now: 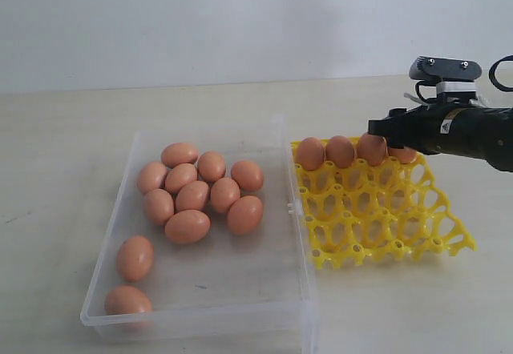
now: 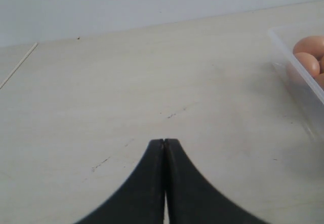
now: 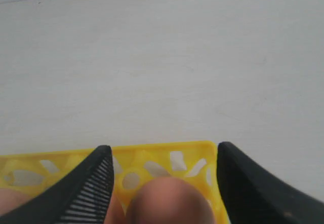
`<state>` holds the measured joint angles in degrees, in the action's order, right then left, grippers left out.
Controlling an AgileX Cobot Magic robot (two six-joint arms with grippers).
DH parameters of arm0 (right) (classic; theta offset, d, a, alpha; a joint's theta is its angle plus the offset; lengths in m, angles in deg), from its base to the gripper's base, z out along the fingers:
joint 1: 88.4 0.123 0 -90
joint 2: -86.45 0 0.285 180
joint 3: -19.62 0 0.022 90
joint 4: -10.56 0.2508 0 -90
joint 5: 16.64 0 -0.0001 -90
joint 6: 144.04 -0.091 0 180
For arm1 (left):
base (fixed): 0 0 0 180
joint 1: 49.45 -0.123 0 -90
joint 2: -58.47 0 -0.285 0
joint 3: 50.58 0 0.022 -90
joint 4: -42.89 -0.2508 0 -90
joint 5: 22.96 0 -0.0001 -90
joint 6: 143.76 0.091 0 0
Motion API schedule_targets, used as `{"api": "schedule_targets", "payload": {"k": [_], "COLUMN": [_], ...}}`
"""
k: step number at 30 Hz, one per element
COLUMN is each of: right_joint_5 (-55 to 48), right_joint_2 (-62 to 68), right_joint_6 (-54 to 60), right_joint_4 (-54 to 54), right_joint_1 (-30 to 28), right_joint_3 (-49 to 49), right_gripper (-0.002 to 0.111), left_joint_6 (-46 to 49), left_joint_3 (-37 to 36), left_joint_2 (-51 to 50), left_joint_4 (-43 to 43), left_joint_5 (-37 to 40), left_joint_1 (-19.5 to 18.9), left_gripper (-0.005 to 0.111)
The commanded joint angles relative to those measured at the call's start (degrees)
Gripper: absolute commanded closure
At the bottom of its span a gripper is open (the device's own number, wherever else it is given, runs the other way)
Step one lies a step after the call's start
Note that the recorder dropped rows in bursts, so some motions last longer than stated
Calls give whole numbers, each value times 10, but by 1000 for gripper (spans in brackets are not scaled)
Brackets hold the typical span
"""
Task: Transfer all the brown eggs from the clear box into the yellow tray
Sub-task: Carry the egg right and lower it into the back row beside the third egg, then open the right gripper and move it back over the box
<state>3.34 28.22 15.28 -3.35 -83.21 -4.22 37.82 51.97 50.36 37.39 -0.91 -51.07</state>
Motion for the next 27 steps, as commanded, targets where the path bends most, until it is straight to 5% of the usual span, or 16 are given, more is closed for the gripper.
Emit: {"api": "schedule_targets", "payload": {"k": [1, 13, 15, 19, 27], "right_joint_5": [8, -56, -91, -105, 6], "right_joint_2": [0, -97, -127, -197, -374], "right_joint_6": [0, -24, -28, 15, 72], "right_joint_4": [-7, 0, -2, 0, 66], "right_joint_1": [-3, 2, 10, 45, 137], "right_joint_3": [3, 3, 3, -13, -137], "right_gripper": [46, 46, 56, 107, 108], "left_joint_6": [-3, -3, -3, -3, -3], "left_joint_3": [2, 2, 2, 2, 2], "left_joint_2": [3, 3, 3, 3, 3], "left_joint_4": [1, 1, 1, 1, 1], "left_joint_5": [-4, -4, -4, -4, -4], "left_joint_1": [-1, -1, -1, -1, -1], "left_gripper": [107, 107, 107, 107, 107]}}
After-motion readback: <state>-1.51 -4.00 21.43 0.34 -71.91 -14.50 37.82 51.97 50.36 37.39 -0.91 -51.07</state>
